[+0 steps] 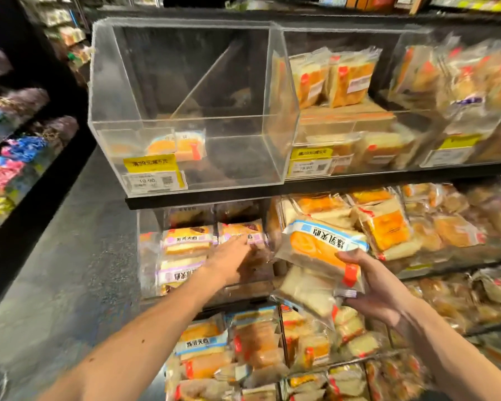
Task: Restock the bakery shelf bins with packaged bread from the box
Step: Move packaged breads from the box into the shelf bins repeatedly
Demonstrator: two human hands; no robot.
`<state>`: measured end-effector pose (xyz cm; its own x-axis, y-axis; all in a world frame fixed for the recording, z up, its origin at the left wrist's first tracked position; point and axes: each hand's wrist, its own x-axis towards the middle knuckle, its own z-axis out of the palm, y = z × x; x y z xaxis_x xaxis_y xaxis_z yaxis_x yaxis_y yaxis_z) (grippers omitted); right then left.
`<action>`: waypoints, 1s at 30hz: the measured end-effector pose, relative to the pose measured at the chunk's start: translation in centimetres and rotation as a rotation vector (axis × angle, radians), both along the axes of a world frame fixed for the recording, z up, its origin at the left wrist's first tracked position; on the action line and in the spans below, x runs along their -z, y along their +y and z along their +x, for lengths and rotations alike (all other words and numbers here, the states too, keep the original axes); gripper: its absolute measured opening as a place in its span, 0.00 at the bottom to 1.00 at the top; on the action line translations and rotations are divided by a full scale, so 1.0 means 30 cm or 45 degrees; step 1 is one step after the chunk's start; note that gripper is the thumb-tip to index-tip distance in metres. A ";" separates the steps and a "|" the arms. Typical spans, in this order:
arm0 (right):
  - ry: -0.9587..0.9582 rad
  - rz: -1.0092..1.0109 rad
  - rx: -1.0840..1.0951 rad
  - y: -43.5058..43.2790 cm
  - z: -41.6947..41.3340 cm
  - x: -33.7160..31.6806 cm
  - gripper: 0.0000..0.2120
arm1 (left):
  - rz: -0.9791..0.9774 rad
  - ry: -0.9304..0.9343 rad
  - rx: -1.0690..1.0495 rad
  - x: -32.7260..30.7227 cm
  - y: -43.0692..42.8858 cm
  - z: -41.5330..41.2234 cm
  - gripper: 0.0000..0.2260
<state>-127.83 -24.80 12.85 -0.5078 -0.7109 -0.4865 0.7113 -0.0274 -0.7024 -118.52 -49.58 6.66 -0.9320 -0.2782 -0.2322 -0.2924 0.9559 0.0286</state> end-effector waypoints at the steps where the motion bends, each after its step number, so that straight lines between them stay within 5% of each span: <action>1: -0.004 -0.010 -0.024 0.001 -0.018 0.005 0.35 | 0.085 -0.008 -0.016 0.006 0.001 -0.005 0.26; 6: -0.008 -0.047 -0.112 -0.011 -0.072 0.015 0.36 | 0.324 -0.012 -0.054 0.040 -0.063 0.007 0.17; 10: -0.021 -0.030 -0.176 -0.044 -0.066 0.018 0.44 | 0.357 -0.003 -0.082 0.079 -0.090 0.043 0.22; 17: 0.043 -0.031 -0.213 -0.084 0.015 -0.058 0.19 | 0.585 0.021 -0.266 0.011 -0.031 -0.009 0.13; 20: 0.053 -0.026 -0.175 -0.092 0.042 -0.081 0.15 | 0.918 0.317 -0.386 -0.049 -0.018 0.038 0.04; 22: 0.054 -0.040 -0.157 -0.104 0.066 -0.092 0.15 | 1.099 0.799 -0.472 -0.121 -0.029 0.090 0.09; 24: 0.060 -0.044 -0.148 -0.128 0.095 -0.102 0.17 | 0.951 1.211 -0.406 -0.205 -0.032 0.142 0.15; 26: 0.079 -0.041 -0.134 -0.161 0.127 -0.119 0.19 | 0.807 1.388 -0.195 -0.312 -0.017 0.214 0.11; 28: 0.098 -0.055 -0.138 -0.204 0.161 -0.137 0.25 | 0.599 1.330 0.155 -0.406 -0.013 0.289 0.11; 30: 0.103 -0.118 -0.183 -0.245 0.194 -0.163 0.37 | 0.442 1.136 0.437 -0.479 -0.009 0.332 0.23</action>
<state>-122.01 -32.14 17.74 -0.4326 -0.8190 -0.3769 0.6536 0.0030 -0.7568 -108.56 -49.84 21.03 -0.8216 -0.0125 0.5699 0.2600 0.8814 0.3943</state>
